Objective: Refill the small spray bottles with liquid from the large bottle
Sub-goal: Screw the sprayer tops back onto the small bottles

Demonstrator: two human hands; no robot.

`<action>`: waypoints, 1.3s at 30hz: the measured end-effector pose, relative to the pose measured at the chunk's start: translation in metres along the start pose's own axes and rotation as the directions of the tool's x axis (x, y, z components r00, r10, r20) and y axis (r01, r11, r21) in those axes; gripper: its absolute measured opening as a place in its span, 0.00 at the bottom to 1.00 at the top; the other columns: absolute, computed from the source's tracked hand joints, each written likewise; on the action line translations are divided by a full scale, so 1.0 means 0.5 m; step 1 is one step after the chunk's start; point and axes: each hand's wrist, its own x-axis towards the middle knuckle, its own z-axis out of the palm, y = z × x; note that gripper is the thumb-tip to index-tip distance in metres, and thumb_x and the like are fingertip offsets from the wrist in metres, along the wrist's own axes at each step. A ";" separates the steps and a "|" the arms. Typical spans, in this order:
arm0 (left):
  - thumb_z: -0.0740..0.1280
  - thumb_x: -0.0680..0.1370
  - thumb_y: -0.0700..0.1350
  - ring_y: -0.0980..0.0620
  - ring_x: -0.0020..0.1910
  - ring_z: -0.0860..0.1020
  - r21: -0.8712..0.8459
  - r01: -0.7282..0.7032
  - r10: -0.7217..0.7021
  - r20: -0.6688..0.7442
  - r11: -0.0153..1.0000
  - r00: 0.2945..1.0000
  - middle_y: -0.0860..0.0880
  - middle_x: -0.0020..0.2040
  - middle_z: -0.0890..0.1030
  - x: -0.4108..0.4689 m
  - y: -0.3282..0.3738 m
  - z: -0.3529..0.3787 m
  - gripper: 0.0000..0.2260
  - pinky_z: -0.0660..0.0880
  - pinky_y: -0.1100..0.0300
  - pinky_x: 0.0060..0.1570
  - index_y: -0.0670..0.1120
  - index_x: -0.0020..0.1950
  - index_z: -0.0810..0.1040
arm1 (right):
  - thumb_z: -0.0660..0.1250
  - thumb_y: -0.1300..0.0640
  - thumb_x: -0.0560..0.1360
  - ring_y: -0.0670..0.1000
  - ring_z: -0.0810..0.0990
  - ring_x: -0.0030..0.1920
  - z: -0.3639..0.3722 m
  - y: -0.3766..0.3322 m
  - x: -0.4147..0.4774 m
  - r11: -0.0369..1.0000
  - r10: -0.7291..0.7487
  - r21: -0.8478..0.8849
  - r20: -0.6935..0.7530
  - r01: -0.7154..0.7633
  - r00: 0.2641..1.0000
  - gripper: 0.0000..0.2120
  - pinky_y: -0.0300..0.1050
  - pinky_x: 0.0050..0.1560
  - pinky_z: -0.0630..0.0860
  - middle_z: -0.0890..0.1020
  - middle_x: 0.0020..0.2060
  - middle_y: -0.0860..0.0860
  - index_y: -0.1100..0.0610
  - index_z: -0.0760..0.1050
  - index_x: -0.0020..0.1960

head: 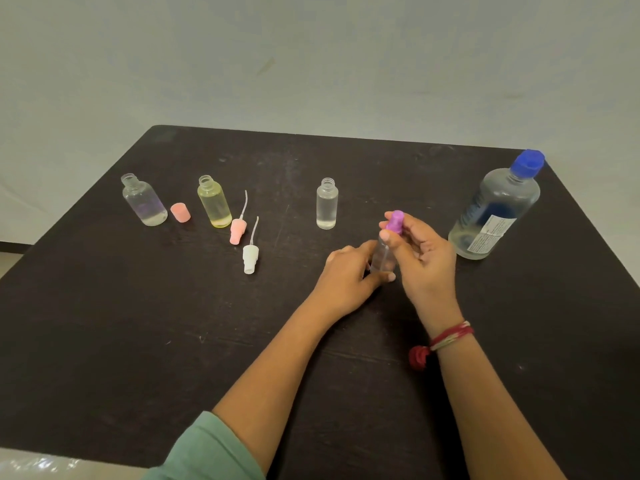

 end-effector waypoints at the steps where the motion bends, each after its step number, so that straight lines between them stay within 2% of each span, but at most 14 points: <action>1: 0.70 0.76 0.49 0.55 0.41 0.71 -0.019 0.000 0.001 0.022 1.000 1.000 0.56 0.38 0.74 0.001 -0.002 -0.004 0.10 0.66 0.57 0.45 0.47 0.52 0.73 | 0.67 0.66 0.75 0.41 0.81 0.53 -0.010 -0.002 0.008 0.997 0.034 0.061 0.073 -0.039 0.997 0.14 0.36 0.53 0.76 0.82 0.53 0.51 0.53 0.76 0.58; 4: 0.70 0.76 0.49 0.52 0.45 0.72 -0.047 -0.006 0.012 0.116 0.999 0.993 0.48 0.44 0.79 0.005 -0.016 -0.019 0.11 0.70 0.55 0.48 0.45 0.55 0.75 | 0.64 0.69 0.76 0.44 0.80 0.58 -0.041 -0.002 0.023 0.985 0.072 0.128 0.285 -0.112 0.956 0.17 0.35 0.54 0.76 0.80 0.58 0.57 0.60 0.73 0.63; 6: 0.70 0.76 0.50 0.50 0.46 0.73 -0.047 -0.001 0.007 0.125 0.999 0.992 0.47 0.45 0.78 0.005 -0.022 -0.021 0.12 0.72 0.53 0.49 0.46 0.55 0.76 | 0.64 0.68 0.76 0.46 0.79 0.59 -0.047 0.006 0.023 0.989 0.072 0.096 0.324 -0.109 0.943 0.16 0.36 0.55 0.75 0.80 0.58 0.56 0.61 0.73 0.64; 9: 0.69 0.76 0.51 0.51 0.43 0.71 0.012 -0.001 0.001 0.040 1.000 0.999 0.51 0.39 0.75 0.001 -0.011 -0.009 0.13 0.68 0.55 0.47 0.45 0.55 0.75 | 0.65 0.62 0.76 0.43 0.80 0.56 -0.039 0.013 0.023 0.999 0.035 0.021 0.248 -0.042 0.968 0.14 0.36 0.55 0.75 0.82 0.54 0.50 0.64 0.76 0.61; 11: 0.69 0.76 0.52 0.53 0.42 0.69 0.079 -0.011 0.014 -0.034 0.997 0.999 0.57 0.35 0.70 -0.002 -0.003 0.000 0.12 0.64 0.56 0.48 0.47 0.55 0.74 | 0.65 0.58 0.75 0.42 0.81 0.53 -0.029 0.016 0.020 1.000 0.015 -0.017 0.172 -0.013 0.985 0.14 0.37 0.54 0.75 0.83 0.51 0.46 0.61 0.78 0.58; 15: 0.68 0.77 0.52 0.54 0.41 0.68 0.127 -0.001 0.013 -0.091 0.992 0.996 0.59 0.34 0.68 -0.006 -0.001 0.007 0.12 0.63 0.56 0.49 0.47 0.55 0.74 | 0.67 0.61 0.76 0.43 0.82 0.52 -0.011 0.014 0.007 1.000 -0.011 0.001 0.103 0.011 0.995 0.09 0.37 0.54 0.76 0.83 0.49 0.45 0.55 0.79 0.55; 19: 0.71 0.75 0.50 0.53 0.38 0.73 -0.010 0.004 -0.003 0.059 1.000 0.998 0.54 0.38 0.77 0.003 -0.012 -0.016 0.13 0.71 0.52 0.49 0.46 0.55 0.76 | 0.67 0.65 0.75 0.44 0.81 0.57 -0.039 0.010 0.020 0.993 0.045 0.091 0.267 -0.072 0.963 0.15 0.38 0.56 0.76 0.82 0.53 0.46 0.58 0.75 0.62; 23: 0.72 0.74 0.49 0.50 0.41 0.76 -0.115 0.044 -0.021 0.191 0.992 0.981 0.46 0.44 0.81 0.007 -0.028 -0.038 0.13 0.73 0.52 0.50 0.46 0.55 0.77 | 0.66 0.65 0.76 0.44 0.80 0.58 -0.051 0.016 0.021 0.999 0.023 0.014 0.334 -0.029 0.942 0.16 0.36 0.57 0.75 0.81 0.55 0.48 0.59 0.74 0.63; 26: 0.72 0.74 0.49 0.54 0.35 0.73 -0.037 0.025 -0.021 0.102 0.999 0.995 0.53 0.36 0.76 0.001 -0.019 -0.029 0.12 0.70 0.57 0.43 0.45 0.53 0.76 | 0.65 0.58 0.75 0.43 0.80 0.56 -0.040 0.024 0.018 0.998 -0.011 -0.059 0.276 0.029 0.961 0.16 0.36 0.57 0.75 0.82 0.54 0.45 0.60 0.76 0.62; 31: 0.69 0.76 0.53 0.53 0.35 0.73 0.097 0.039 -0.037 -0.025 0.995 0.999 0.56 0.33 0.73 -0.005 -0.005 -0.006 0.14 0.70 0.53 0.48 0.47 0.55 0.75 | 0.64 0.56 0.76 0.42 0.80 0.55 -0.009 0.030 0.003 0.998 -0.029 -0.061 0.106 0.035 0.994 0.14 0.34 0.55 0.74 0.82 0.53 0.45 0.54 0.76 0.61; 33: 0.70 0.75 0.52 0.52 0.37 0.73 0.103 0.034 -0.028 -0.063 0.994 0.998 0.56 0.34 0.72 -0.006 -0.003 -0.004 0.12 0.70 0.53 0.46 0.46 0.53 0.74 | 0.66 0.56 0.76 0.43 0.81 0.54 -0.008 0.027 0.002 1.000 -0.011 -0.021 0.102 0.013 0.995 0.13 0.34 0.52 0.75 0.82 0.52 0.45 0.51 0.77 0.60; 36: 0.68 0.76 0.48 0.50 0.41 0.75 0.052 0.042 -0.036 -0.118 0.998 0.992 0.55 0.37 0.76 -0.007 -0.003 -0.006 0.10 0.72 0.52 0.45 0.45 0.54 0.75 | 0.74 0.50 0.69 0.44 0.79 0.58 -0.017 0.033 0.000 0.997 0.071 -0.035 0.165 -0.066 0.984 0.20 0.38 0.55 0.77 0.79 0.57 0.46 0.36 0.73 0.57; 37: 0.67 0.77 0.46 0.49 0.42 0.77 0.037 0.051 -0.046 -0.125 0.998 0.991 0.53 0.40 0.78 -0.007 -0.004 -0.007 0.10 0.74 0.50 0.47 0.45 0.57 0.75 | 0.76 0.50 0.67 0.44 0.78 0.58 -0.019 0.038 -0.001 0.991 0.114 -0.095 0.185 -0.097 0.976 0.22 0.40 0.57 0.76 0.77 0.59 0.47 0.35 0.72 0.56; 39: 0.66 0.77 0.44 0.48 0.45 0.78 0.049 0.065 -0.059 -0.125 0.997 0.990 0.49 0.44 0.81 -0.008 -0.002 -0.007 0.13 0.75 0.48 0.49 0.46 0.61 0.75 | 0.78 0.55 0.67 0.43 0.80 0.54 -0.021 0.050 -0.001 0.968 0.174 -0.211 0.179 -0.135 0.968 0.22 0.44 0.59 0.76 0.79 0.56 0.47 0.40 0.72 0.54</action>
